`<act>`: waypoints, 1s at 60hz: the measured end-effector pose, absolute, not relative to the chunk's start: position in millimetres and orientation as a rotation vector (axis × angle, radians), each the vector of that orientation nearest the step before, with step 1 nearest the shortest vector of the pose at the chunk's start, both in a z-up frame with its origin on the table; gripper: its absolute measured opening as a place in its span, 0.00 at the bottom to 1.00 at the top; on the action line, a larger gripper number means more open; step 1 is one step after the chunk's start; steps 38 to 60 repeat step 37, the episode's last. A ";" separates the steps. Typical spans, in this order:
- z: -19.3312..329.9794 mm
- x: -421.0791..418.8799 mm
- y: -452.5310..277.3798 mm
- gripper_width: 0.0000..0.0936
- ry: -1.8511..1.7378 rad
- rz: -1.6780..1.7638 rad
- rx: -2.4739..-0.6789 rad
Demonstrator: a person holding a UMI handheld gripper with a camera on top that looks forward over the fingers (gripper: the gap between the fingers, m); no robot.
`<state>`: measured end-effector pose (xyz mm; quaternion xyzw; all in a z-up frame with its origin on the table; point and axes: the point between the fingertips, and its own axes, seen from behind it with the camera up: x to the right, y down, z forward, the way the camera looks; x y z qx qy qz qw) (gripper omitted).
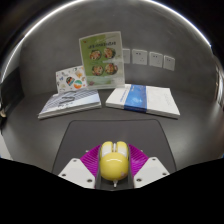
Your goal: Arrange mouse
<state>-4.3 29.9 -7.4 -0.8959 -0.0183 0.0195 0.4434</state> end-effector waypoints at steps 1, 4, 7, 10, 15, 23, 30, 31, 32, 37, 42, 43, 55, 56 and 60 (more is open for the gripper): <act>-7.6 -4.9 30.0 0.40 -0.050 0.056 -2.223; -10.0 -5.4 28.0 0.51 -0.071 0.065 -2.240; -9.9 -7.2 28.3 0.55 -0.106 0.064 -2.244; -11.3 -10.8 27.3 0.62 -0.154 0.081 -2.252; -3.6 -10.7 13.6 0.96 -0.157 0.115 -2.243; 20.0 4.2 -23.6 0.90 -0.101 0.158 -2.199; 32.1 32.7 -72.3 0.89 -0.033 0.149 -2.189; 32.1 37.3 -79.5 0.88 -0.022 0.144 -2.190; 31.6 42.3 -86.3 0.89 -0.009 0.136 -2.190; 28.2 68.8 -116.7 0.89 0.062 0.082 -2.180; 28.2 68.8 -116.7 0.89 0.062 0.082 -2.180; 28.2 68.8 -116.7 0.89 0.062 0.082 -2.180; 28.2 68.8 -116.7 0.89 0.062 0.082 -2.180; 28.2 68.8 -116.7 0.89 0.062 0.082 -2.180; 28.2 68.8 -116.7 0.89 0.062 0.082 -2.180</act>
